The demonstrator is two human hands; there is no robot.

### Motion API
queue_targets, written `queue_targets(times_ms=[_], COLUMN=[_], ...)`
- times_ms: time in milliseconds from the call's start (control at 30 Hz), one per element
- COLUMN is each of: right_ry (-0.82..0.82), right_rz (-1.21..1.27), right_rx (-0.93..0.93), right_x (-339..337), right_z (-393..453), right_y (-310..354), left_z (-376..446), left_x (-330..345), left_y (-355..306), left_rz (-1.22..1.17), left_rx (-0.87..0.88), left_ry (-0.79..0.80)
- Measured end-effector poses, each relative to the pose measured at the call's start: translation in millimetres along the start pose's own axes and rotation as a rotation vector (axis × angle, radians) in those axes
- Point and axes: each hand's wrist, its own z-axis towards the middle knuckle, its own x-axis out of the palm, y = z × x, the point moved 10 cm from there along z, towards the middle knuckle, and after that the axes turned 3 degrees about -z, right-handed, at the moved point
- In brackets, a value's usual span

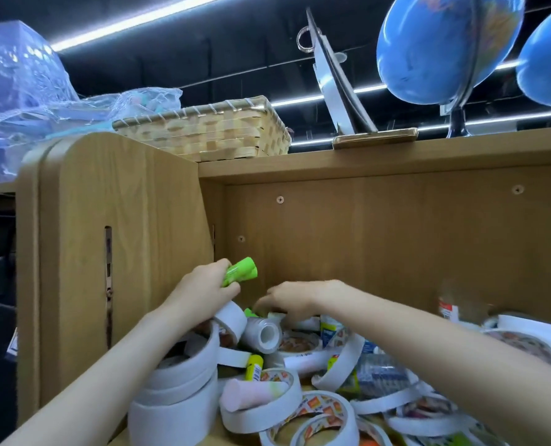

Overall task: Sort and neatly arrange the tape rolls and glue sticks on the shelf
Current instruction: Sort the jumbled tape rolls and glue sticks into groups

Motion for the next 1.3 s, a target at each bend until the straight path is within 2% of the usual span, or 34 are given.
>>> queue_targets(times_ms=[67,167,300,367,467,567,633,733,800,967,1067,1200,1300], right_ry=[0.005,-0.026,-0.122,-0.137,0.035,0.296,0.364,0.361,0.254,-0.218,-0.450,-0.581,-0.659], right_rz=[-0.127,-0.162,0.035,0.084,0.059,0.098,0.144,0.200,0.253,0.394,0.575,0.932,1.203], right_rx=[-0.007,0.027,0.089,0.059,-0.060,-0.041,-0.039,-0.006,0.001,0.069,0.150,0.206,0.173], right_x=[5.3,8.5,-5.6,-15.6,-7.5,13.9,11.8,4.2,1.7,-27.7,-60.2,-79.7,-85.7], right_z=[9.8,16.3,11.7,16.1,36.1,53.0,53.3,38.0,25.7,-11.5,-51.4,-119.0,-172.9], right_y=[9.8,11.0,1.4,-2.9,12.4,13.1,11.5,-1.4,-8.6,-32.6,-53.8,-77.5,-83.9], left_z=[-1.3,-4.0,-4.9,-4.4,-3.2,-3.5,-4.7,-5.3,-6.0,-8.7,-9.2,-16.7,-9.8], left_x=[-4.6,-8.5,-10.5,-11.0,-11.6,-12.1,-12.2,-11.1,-12.4,-15.5,-22.4,-27.5,-1.1], left_y=[4.4,7.3,5.4,5.5,7.4,7.2,7.5,6.4,6.7,2.1,-13.6,-58.9,-93.0], left_rz=[-0.041,-0.091,-0.093,-0.096,-0.103,-0.121,-0.127,-0.137,-0.139,-0.093,-0.036,-0.212,-0.401], left_rx=[-0.011,-0.014,-0.006,-0.005,-0.010,0.001,0.006,0.011,-0.004,-0.017,0.036,0.158,0.140], left_ry=[-0.078,-0.142,-0.186,-0.194,-0.201,-0.215,-0.220,-0.215,-0.227,-0.211,-0.231,-0.296,-0.165])
